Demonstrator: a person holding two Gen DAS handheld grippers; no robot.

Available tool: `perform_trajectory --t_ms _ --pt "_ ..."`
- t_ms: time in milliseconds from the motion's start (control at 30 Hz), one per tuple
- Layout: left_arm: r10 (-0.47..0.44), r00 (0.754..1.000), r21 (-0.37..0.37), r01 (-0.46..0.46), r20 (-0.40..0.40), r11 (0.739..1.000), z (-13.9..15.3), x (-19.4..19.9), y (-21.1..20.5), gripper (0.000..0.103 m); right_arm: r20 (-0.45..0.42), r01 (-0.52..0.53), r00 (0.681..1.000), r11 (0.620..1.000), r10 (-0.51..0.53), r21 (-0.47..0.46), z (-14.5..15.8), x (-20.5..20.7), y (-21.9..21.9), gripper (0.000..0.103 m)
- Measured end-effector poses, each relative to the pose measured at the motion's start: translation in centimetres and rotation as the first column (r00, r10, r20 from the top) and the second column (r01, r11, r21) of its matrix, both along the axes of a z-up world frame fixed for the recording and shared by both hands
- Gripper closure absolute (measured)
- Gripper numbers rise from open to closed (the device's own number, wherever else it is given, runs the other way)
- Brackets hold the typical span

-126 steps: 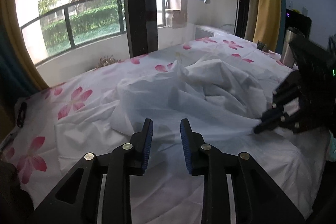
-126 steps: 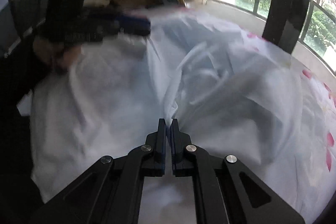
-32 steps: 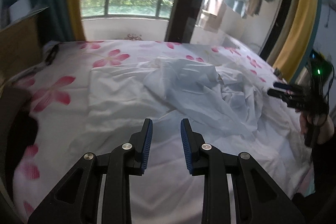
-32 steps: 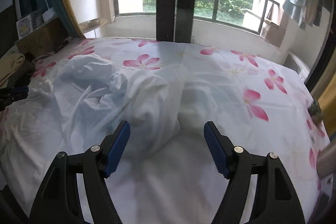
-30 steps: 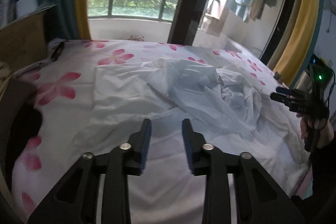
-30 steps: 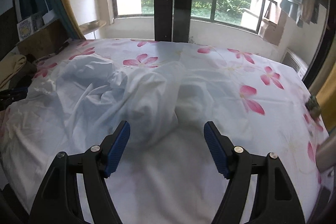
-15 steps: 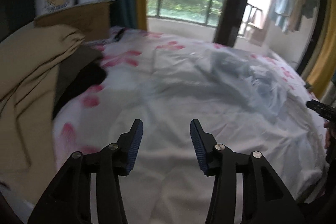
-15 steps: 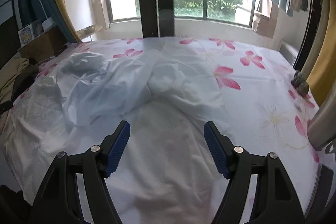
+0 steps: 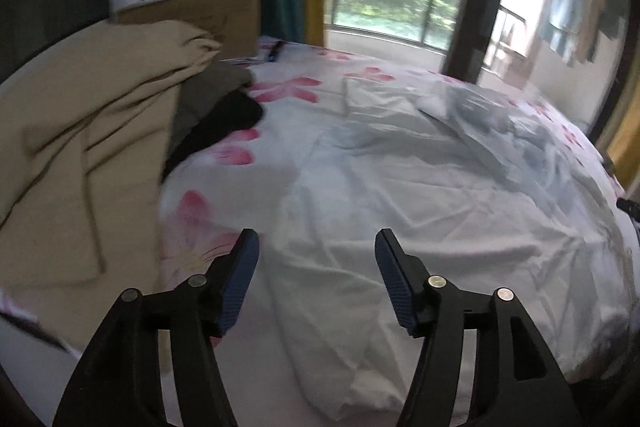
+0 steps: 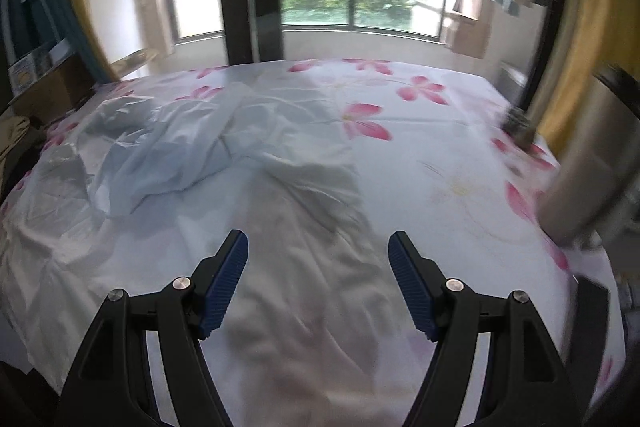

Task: Fold large clothes

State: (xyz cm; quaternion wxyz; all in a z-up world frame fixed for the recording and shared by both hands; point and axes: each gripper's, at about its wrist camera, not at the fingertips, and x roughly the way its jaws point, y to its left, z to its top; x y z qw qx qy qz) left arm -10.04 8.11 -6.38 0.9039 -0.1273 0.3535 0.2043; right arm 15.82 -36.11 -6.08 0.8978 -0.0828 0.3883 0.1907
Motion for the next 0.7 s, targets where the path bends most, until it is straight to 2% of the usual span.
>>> perform_trajectory --t_ms 100,167,233,300,500,700 --pt "-0.052 0.998 -0.024 0.051 -0.046 0.998 -1.3 1.2 -0.3 0.039 -0.001 0.079 0.997 0.997 -0.079 -0.002 0.3 -1.5 -2.0 0.030" --pt "-0.057 0.994 -0.018 0.055 -0.089 0.998 -2.2 1.5 -0.6 0.039 -0.005 0.132 0.991 0.991 -0.132 -0.005 0.5 -2.6 -3.4 0.030" --pt "-0.061 0.991 0.015 0.063 -0.119 0.998 -3.0 1.4 -1.0 0.039 -0.005 0.165 0.986 0.986 -0.165 -0.020 0.7 -3.4 -4.4 0.030" --pt "-0.069 0.990 0.080 0.079 -0.125 0.994 -3.4 1.0 -1.7 0.038 -0.003 0.190 0.982 0.980 -0.191 -0.054 0.8 -4.4 -5.4 0.030" --pt "-0.055 0.993 0.068 0.063 -0.103 0.996 -3.3 -1.1 -0.7 0.038 -0.037 0.216 0.975 0.974 -0.219 -0.069 0.3 -6.3 -7.5 0.030" --pt "-0.020 0.992 0.064 0.028 -0.121 0.998 -3.0 -2.1 0.4 0.038 -0.073 0.153 0.985 0.987 -0.156 -0.044 -0.7 -7.7 -5.8 0.030"
